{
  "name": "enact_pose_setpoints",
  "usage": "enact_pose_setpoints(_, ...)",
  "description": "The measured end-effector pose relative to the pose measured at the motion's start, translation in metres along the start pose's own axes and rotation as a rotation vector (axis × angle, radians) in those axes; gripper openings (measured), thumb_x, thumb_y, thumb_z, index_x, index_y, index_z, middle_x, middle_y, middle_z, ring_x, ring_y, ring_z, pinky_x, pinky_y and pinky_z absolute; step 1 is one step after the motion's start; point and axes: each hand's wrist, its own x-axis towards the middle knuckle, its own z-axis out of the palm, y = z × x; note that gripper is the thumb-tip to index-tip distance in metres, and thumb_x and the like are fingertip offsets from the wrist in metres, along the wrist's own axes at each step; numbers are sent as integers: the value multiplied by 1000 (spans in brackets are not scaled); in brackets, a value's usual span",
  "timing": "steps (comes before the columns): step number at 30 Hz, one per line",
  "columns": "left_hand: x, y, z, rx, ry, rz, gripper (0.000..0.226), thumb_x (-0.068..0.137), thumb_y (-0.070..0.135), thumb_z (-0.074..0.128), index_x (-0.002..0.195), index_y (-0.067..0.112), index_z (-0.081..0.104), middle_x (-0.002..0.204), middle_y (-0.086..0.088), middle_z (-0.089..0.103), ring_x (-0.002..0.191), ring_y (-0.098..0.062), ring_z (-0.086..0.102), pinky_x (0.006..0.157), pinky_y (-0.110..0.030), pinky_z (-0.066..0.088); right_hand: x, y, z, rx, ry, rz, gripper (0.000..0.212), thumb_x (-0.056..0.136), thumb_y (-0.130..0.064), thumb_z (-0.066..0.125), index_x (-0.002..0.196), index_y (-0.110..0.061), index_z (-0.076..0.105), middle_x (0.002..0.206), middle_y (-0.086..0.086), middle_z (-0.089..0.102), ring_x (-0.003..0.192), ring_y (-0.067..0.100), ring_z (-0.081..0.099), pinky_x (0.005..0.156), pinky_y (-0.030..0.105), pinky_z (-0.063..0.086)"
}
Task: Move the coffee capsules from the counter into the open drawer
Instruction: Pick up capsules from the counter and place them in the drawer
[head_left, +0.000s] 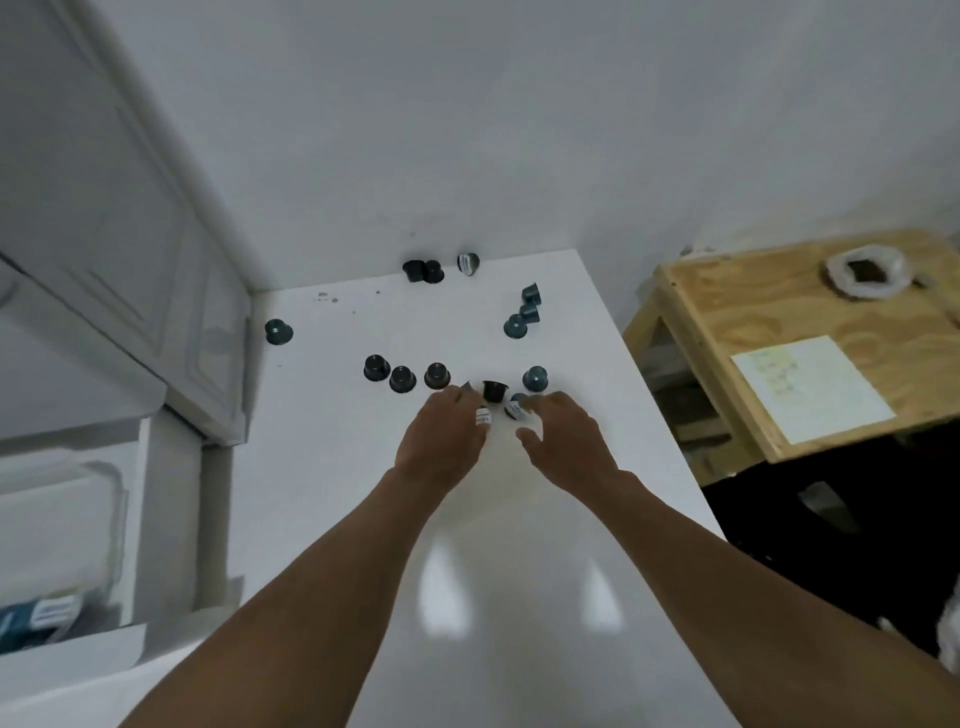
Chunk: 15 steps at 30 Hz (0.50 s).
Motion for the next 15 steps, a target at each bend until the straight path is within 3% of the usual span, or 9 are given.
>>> enact_pose_setpoints(4,18,-3,13,-43,-72,-113,28,94,24,51,118,11,56,120,-9,55,109,-26,52,91,-36,46,25,9,9,-9,-41,20,35,90,-21,55,125,-19,54,129,8,50,104,32,58,90,36,44)
enact_pose_setpoints(10,33,-5,36,-7,-79,-98,30,94,21,52,120,7,57,124,-10,54,113,-27,49,92,-31,39,51,24,23,18,-97,-14,27,93,-21,49,119,-19,56,126,10,46,95,36,58,79,33,41)
enact_pose_setpoints(15,41,-10,51,5,-22,-105,19,76,9,70,93,2,68,94,-15,64,85,-33,59,68,-33,48,64,29,31,63,-132,-52,23,96,-23,43,107,-13,61,120,10,43,86,31,56,73,27,38)
